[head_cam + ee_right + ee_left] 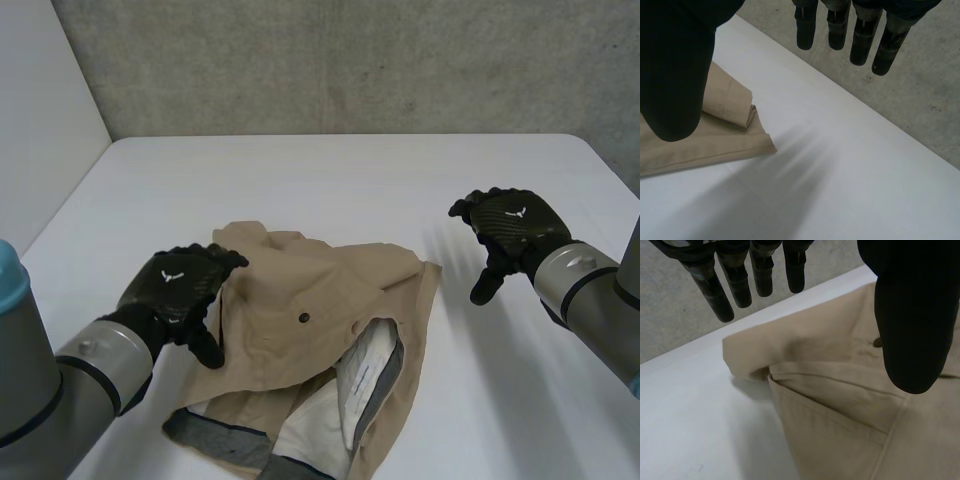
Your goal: Fold the shorts.
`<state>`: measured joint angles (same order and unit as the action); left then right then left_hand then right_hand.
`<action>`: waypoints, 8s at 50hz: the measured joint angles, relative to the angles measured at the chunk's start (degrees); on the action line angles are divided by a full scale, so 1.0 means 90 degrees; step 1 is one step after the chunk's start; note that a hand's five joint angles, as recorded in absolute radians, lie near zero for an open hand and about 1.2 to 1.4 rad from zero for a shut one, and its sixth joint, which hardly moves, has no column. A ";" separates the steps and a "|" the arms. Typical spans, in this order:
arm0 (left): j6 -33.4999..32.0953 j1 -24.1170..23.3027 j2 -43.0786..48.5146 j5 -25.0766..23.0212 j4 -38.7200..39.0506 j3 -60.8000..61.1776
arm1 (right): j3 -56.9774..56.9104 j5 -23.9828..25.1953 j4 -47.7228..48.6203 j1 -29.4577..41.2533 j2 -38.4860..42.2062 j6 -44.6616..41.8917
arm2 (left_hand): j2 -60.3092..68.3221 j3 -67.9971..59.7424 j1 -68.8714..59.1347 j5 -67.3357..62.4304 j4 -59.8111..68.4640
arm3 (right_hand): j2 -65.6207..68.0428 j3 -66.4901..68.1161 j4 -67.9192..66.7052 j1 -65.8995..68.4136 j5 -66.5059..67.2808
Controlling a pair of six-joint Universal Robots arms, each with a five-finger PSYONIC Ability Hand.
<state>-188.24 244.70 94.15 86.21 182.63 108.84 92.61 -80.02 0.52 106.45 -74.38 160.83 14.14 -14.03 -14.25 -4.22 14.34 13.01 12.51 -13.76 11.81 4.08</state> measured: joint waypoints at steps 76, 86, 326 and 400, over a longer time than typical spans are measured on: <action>-0.0649 -0.2053 0.3876 0.1065 0.0766 -0.7962 | 0.0462 -0.0226 0.0704 -0.0123 0.0082 0.0032 | 0.6050 -0.6037 -0.5659 -0.5820 0.6063 | 0.0000 -0.0001 0.0000 0.0000 0.0001; -0.0667 -0.2063 0.5986 0.1031 0.0935 -0.9996 | 0.0483 -0.0525 0.0821 -0.0233 0.0066 0.0051 | 0.0004 -0.0052 0.0356 -0.0071 -0.0002 | 0.0000 0.0000 0.0000 0.0000 -0.0001; -0.0594 0.1750 0.2212 0.0180 0.1135 -0.0447 | -0.1346 -0.1010 0.0068 0.1998 0.1299 0.0068 | 0.2666 -0.2598 -0.2713 -0.2573 0.2596 | 0.6027 0.6198 -0.6060 0.4708 0.5845; -0.0705 0.0384 0.2040 0.0669 0.2714 -0.5537 | -0.5883 -0.0987 0.1918 0.1236 0.2335 -0.1542 | 0.6065 -0.6039 -0.5696 -0.5696 0.6037 | 0.6037 0.6199 -0.6067 0.4708 0.5846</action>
<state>-194.59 248.16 112.50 92.23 207.05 59.00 39.66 -88.91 17.78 117.57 -53.36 146.96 68.72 -68.37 -65.51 -55.48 68.67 67.34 68.30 -68.36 54.18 56.70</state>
